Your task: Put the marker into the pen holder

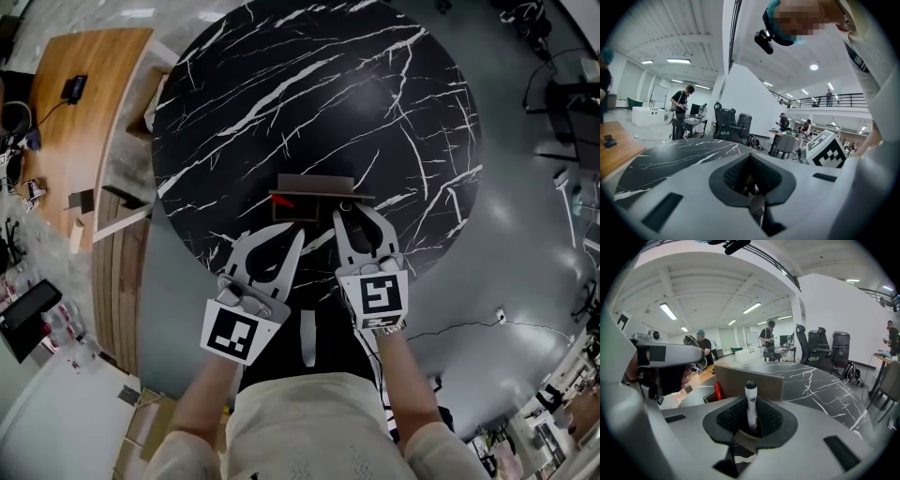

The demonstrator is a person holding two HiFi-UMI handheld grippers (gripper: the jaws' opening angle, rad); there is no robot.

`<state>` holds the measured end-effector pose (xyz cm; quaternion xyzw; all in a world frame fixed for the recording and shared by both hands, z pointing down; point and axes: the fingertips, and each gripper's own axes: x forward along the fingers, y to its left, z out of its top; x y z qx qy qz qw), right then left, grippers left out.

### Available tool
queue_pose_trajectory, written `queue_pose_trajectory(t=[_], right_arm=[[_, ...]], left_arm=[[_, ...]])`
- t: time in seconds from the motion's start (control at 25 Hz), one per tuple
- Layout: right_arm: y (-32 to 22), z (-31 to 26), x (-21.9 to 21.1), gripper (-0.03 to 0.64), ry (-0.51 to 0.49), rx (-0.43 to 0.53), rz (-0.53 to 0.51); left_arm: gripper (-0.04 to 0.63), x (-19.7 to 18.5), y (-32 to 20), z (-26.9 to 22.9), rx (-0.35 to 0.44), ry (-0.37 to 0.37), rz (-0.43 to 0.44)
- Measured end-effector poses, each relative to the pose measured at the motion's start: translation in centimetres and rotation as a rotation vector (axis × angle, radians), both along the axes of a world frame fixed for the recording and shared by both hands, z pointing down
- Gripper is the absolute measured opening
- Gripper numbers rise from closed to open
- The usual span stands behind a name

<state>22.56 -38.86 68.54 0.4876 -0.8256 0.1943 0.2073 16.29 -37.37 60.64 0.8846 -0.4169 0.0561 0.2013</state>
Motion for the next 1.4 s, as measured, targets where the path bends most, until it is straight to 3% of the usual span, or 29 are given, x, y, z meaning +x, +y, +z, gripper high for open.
queue_pose_trajectory(t=[0.28,0.52,0.76,0.96,1.12,1.28,1.4], right_arm=[[0.3,0.4,-0.2,0.081,0.065,-0.017,0.0],[0.2,-0.2,-0.1,0.081,0.012,-0.029,0.009],[0.5,-2.6,0.9,0.081,-0.011,0.019,0.046],[0.8,-6.2,1.5,0.081,-0.038,0.072,0.061],[2.5,-9.4,1.2,0.08,-0.129,0.073,0.024],[4.7,-13.3,1.9,0.019,-0.147,0.107,0.019],[6.4,-16.2,2.2,0.017,-0.145,0.135,0.005]], left_arm=[[0.009,0.7,0.4,0.5,-0.01,0.007,0.013],[0.009,1.1,0.7,0.4,-0.018,0.018,0.02],[0.009,1.2,1.3,-0.3,-0.002,0.014,0.018],[0.009,1.3,1.9,-3.1,0.052,0.023,0.011],[0.009,1.2,3.0,-6.2,0.095,0.033,-0.003],[0.009,1.1,4.4,-9.3,0.143,0.034,-0.02],[0.009,0.5,5.2,-11.9,0.173,0.039,-0.042]])
